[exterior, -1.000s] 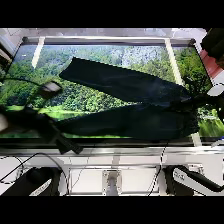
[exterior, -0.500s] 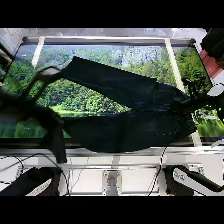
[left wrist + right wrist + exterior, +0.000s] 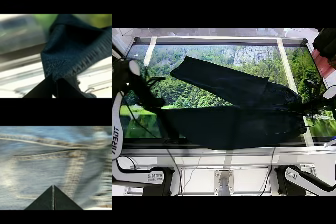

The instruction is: Fold the clothes and pants, and hang the long-sleeved shirts on hangers.

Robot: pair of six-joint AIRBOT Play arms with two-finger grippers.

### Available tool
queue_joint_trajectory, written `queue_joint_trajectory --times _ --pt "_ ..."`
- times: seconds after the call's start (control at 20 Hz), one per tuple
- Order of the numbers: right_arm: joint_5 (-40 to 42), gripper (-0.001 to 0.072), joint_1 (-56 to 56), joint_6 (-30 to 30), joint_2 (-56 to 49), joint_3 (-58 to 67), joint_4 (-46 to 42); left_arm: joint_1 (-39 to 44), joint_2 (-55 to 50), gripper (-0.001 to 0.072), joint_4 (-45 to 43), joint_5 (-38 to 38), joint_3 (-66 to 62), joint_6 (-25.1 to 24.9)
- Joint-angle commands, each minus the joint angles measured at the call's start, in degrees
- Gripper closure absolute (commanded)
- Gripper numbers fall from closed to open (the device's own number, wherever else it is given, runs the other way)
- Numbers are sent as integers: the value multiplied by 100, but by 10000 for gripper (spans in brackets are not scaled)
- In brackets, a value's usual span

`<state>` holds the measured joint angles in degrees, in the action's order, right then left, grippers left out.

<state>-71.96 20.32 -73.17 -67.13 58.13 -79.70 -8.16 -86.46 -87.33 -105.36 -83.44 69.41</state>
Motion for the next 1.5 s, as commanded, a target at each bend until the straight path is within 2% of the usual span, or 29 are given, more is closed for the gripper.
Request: queue_joint_trajectory --times 0.0,0.05,0.1,0.15,0.25,0.35,0.4,0.45,0.7,0.75,0.9,1.0,1.1,1.15,1.45 --pt "328 553 155 -140 0 -2 -151 -796 -282 698 -857 22 -4 -232" --pt "420 438 155 -155 0 -2 -153 -807 -282 698 -909 116 -4 -389" --pt "573 383 155 -251 0 -2 -192 -798 -284 686 -935 297 -4 -511" --pt "767 368 155 -321 0 -2 -297 -743 -284 671 -981 496 -7 -588" --pt "1091 368 155 -339 -22 -4 -297 -570 -284 459 -1401 885 -11 -601" --pt "1259 364 144 -332 -221 -33 -153 -354 -284 440 -1985 1196 -11 -599" --pt "1279 276 144 -345 -400 -42 -138 -249 -284 437 -2210 1287 -13 -597" --pt "1285 218 144 -422 -625 -42 -138 -168 -284 437 -2302 1320 -15 -599" --pt "1567 215 144 -442 -1464 -42 -42 -13 -280 437 -1969 1440 -15 -599" --pt "1613 236 144 -442 -1611 -42 109 -11 -280 437 -1770 1478 -15 -599" --pt "1716 242 144 -442 -2028 -39 308 -9 -280 437 -1235 1478 -15 -599" --pt "1700 367 142 -428 -2164 -39 446 -9 -280 437 -940 1480 -15 -599" --pt "1665 575 144 -365 -2166 -2 566 -9 -280 431 -643 1486 -15 -597" --pt "1574 713 144 -271 -2166 85 535 -9 -280 431 -496 1497 -15 -573" --pt "1259 714 157 -645 -2142 881 -833 101 -278 406 -345 1499 -15 -205"
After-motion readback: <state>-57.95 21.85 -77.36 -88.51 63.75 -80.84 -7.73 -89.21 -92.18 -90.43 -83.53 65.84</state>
